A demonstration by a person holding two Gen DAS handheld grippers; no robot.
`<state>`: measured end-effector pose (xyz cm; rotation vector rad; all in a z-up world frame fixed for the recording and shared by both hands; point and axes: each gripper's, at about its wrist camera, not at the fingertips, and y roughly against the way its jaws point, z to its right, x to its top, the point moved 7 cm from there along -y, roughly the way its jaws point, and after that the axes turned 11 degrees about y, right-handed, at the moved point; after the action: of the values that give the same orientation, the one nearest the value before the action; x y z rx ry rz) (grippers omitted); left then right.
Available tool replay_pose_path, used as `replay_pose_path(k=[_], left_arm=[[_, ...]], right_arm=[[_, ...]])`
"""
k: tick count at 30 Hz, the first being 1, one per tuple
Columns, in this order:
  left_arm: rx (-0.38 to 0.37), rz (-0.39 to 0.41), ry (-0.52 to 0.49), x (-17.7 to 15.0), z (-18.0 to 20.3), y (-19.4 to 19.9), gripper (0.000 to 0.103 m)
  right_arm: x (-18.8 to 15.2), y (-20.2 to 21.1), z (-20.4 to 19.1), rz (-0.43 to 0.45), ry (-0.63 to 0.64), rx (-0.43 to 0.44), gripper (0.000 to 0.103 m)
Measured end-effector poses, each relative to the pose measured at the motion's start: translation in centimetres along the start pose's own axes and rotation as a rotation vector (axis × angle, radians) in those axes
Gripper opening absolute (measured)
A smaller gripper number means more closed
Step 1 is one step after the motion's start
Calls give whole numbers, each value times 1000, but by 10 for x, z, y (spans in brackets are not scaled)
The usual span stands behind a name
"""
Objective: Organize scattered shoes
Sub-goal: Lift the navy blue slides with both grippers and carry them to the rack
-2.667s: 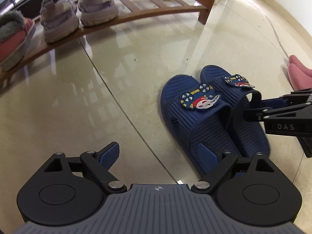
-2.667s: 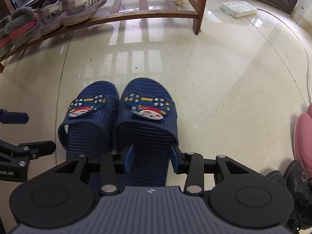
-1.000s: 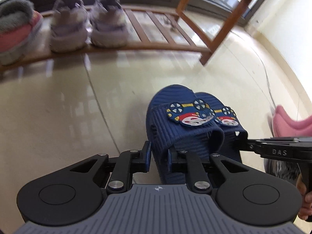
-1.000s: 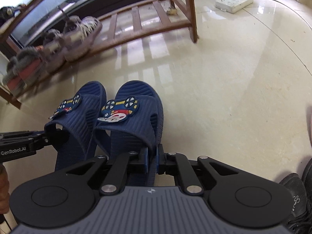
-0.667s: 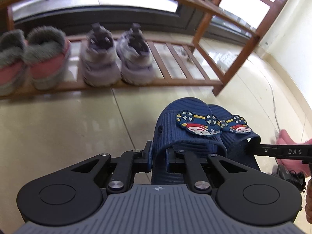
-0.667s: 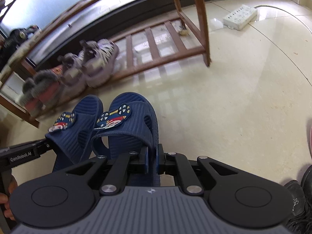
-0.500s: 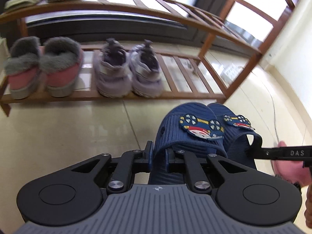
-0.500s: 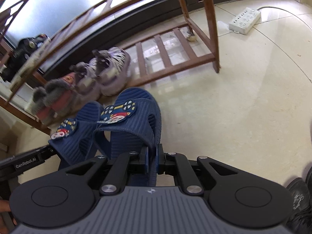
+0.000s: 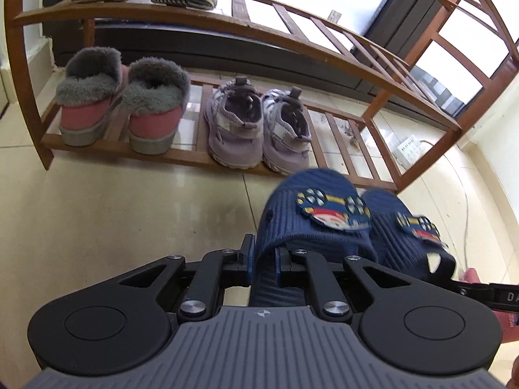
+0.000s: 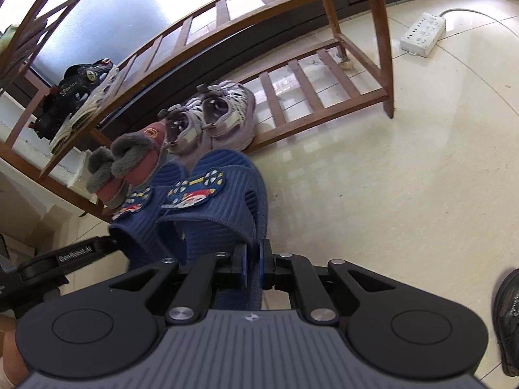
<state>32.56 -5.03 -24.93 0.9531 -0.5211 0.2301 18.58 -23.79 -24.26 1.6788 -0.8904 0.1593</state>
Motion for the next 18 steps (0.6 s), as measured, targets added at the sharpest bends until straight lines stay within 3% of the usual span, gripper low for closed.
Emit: replay_pose_path(k=[7, 18], left_arm=[[-36, 21, -11, 9, 7, 18, 14], [-69, 131, -56, 77, 39, 84, 16]], right_arm=[[18, 11, -21, 58, 53, 3, 9], [85, 66, -63, 201, 137, 26, 9]])
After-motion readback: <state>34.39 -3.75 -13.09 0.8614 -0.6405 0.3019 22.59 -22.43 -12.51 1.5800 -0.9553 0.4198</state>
